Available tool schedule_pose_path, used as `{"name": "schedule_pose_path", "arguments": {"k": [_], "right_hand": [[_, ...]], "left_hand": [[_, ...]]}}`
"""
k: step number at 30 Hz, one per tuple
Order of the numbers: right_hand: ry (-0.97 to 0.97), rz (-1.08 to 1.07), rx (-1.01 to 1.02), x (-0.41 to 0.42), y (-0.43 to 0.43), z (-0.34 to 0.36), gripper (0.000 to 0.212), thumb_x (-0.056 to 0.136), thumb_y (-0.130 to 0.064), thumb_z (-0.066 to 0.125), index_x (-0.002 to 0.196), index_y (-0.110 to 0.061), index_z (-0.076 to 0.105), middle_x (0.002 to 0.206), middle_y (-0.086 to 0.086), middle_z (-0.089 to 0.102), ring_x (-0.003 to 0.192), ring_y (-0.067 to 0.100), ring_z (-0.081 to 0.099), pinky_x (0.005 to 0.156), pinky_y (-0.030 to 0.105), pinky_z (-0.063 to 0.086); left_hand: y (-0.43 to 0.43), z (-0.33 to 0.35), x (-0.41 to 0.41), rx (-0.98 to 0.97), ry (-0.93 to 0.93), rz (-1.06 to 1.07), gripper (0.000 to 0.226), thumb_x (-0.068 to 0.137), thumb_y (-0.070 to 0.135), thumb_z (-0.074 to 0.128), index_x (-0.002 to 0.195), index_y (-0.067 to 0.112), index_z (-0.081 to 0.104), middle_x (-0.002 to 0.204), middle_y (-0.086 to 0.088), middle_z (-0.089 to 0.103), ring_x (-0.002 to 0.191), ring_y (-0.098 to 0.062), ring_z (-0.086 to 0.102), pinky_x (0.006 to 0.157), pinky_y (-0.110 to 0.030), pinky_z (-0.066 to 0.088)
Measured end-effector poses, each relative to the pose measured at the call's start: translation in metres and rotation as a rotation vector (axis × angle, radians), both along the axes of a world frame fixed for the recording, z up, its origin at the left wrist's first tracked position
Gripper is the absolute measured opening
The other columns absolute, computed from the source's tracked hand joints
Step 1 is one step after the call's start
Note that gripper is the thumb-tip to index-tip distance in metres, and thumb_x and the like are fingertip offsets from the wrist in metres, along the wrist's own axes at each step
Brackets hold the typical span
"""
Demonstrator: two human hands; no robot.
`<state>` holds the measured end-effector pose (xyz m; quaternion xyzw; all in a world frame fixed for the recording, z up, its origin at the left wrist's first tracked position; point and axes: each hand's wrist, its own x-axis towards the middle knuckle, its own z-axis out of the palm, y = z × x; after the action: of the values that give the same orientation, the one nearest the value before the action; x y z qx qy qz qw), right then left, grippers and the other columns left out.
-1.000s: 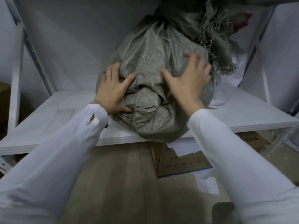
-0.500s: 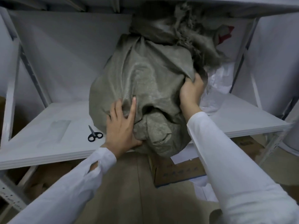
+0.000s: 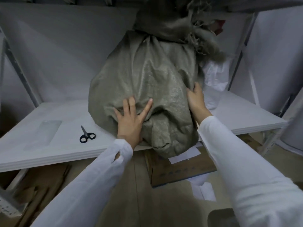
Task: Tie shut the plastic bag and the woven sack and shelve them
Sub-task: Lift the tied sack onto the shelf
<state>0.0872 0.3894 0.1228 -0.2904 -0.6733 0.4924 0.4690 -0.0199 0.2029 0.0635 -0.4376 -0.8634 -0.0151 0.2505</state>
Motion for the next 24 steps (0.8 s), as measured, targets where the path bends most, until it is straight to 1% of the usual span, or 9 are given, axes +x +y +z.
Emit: {"name": "schedule_pose_path", "arguments": {"k": [2, 5, 8, 10, 11, 14, 18, 22, 24], "right_hand": [[-0.033, -0.005, -0.026, 0.016, 0.011, -0.006, 0.026, 0.084, -0.024, 0.064, 0.105, -0.011, 0.057, 0.104, 0.004, 0.066, 0.096, 0.019, 0.062, 0.094, 0.042, 0.051], [-0.080, 0.047, -0.068, 0.032, 0.017, -0.005, 0.052, 0.076, -0.038, 0.069, 0.119, -0.014, 0.057, 0.114, 0.002, 0.066, 0.104, 0.017, 0.063, 0.098, 0.042, 0.049], [-0.053, 0.087, -0.053, 0.040, 0.020, -0.005, 0.075, 0.067, -0.056, 0.071, 0.129, -0.018, 0.053, 0.127, 0.001, 0.060, 0.116, 0.017, 0.058, 0.102, 0.038, 0.047], [-0.014, 0.104, -0.032, 0.044, 0.022, -0.004, 0.074, 0.073, -0.051, 0.073, 0.134, -0.017, 0.049, 0.135, 0.002, 0.054, 0.123, 0.017, 0.053, 0.105, 0.035, 0.044], [-0.021, 0.115, -0.019, 0.045, 0.024, -0.005, 0.074, 0.076, -0.048, 0.074, 0.136, -0.016, 0.047, 0.137, 0.003, 0.053, 0.125, 0.017, 0.051, 0.105, 0.034, 0.044], [-0.109, 0.177, 0.005, 0.050, 0.030, -0.009, 0.076, 0.072, -0.046, 0.078, 0.136, -0.018, 0.047, 0.135, 0.001, 0.055, 0.122, 0.015, 0.053, 0.102, 0.035, 0.046], [-0.151, 0.238, -0.049, 0.058, 0.039, -0.010, 0.065, 0.076, -0.043, 0.076, 0.132, -0.018, 0.053, 0.133, -0.001, 0.057, 0.119, 0.014, 0.055, 0.101, 0.041, 0.048], [-0.168, 0.190, -0.065, 0.065, 0.058, -0.009, 0.054, 0.085, -0.036, 0.070, 0.133, -0.017, 0.053, 0.129, -0.003, 0.057, 0.117, 0.015, 0.054, 0.093, 0.038, 0.050], [-0.184, 0.119, -0.035, 0.064, 0.072, -0.011, 0.052, 0.084, -0.035, 0.070, 0.130, -0.016, 0.055, 0.127, -0.002, 0.057, 0.117, 0.017, 0.054, 0.095, 0.039, 0.049]], "left_hand": [[0.011, 0.002, 0.011, -0.076, 0.006, 0.024, 0.140, 0.060, 0.057, 0.078, 0.143, 0.032, -0.031, 0.150, -0.027, -0.009, 0.141, -0.047, 0.002, 0.101, -0.072, 0.024], [0.015, 0.011, 0.024, -0.162, -0.077, 0.061, 0.150, 0.045, 0.083, 0.068, 0.144, 0.028, -0.030, 0.153, -0.026, -0.016, 0.142, -0.048, -0.010, 0.103, -0.076, 0.011], [0.006, 0.033, 0.034, -0.066, -0.265, 0.008, 0.145, 0.036, 0.093, 0.058, 0.149, 0.029, -0.004, 0.155, -0.021, -0.020, 0.141, -0.045, -0.021, 0.104, -0.075, -0.004], [0.003, 0.050, 0.044, 0.091, -0.291, -0.047, 0.132, 0.039, 0.091, 0.060, 0.143, 0.021, 0.018, 0.156, -0.019, -0.017, 0.142, -0.043, -0.020, 0.107, -0.073, -0.002], [0.005, 0.056, 0.050, 0.150, -0.282, -0.078, 0.126, 0.042, 0.088, 0.062, 0.140, 0.019, 0.021, 0.157, -0.019, -0.017, 0.142, -0.042, -0.020, 0.109, -0.071, -0.002], [0.023, 0.075, 0.066, 0.232, -0.205, -0.168, 0.123, 0.048, 0.079, 0.069, 0.144, 0.022, 0.017, 0.157, -0.015, -0.021, 0.142, -0.042, -0.021, 0.111, -0.069, 0.001], [0.059, 0.087, 0.074, 0.149, -0.047, -0.196, 0.125, 0.051, 0.075, 0.071, 0.150, 0.034, 0.007, 0.157, -0.012, -0.024, 0.141, -0.046, -0.021, 0.107, -0.074, 0.004], [0.094, 0.084, 0.054, 0.016, -0.080, -0.121, 0.129, 0.055, 0.071, 0.073, 0.149, 0.040, -0.009, 0.157, -0.007, -0.024, 0.140, -0.049, -0.018, 0.105, -0.075, 0.009], [0.105, 0.077, 0.041, 0.005, -0.103, -0.134, 0.131, 0.056, 0.066, 0.077, 0.147, 0.044, -0.014, 0.157, -0.005, -0.023, 0.141, -0.049, -0.013, 0.105, -0.075, 0.014]]}}
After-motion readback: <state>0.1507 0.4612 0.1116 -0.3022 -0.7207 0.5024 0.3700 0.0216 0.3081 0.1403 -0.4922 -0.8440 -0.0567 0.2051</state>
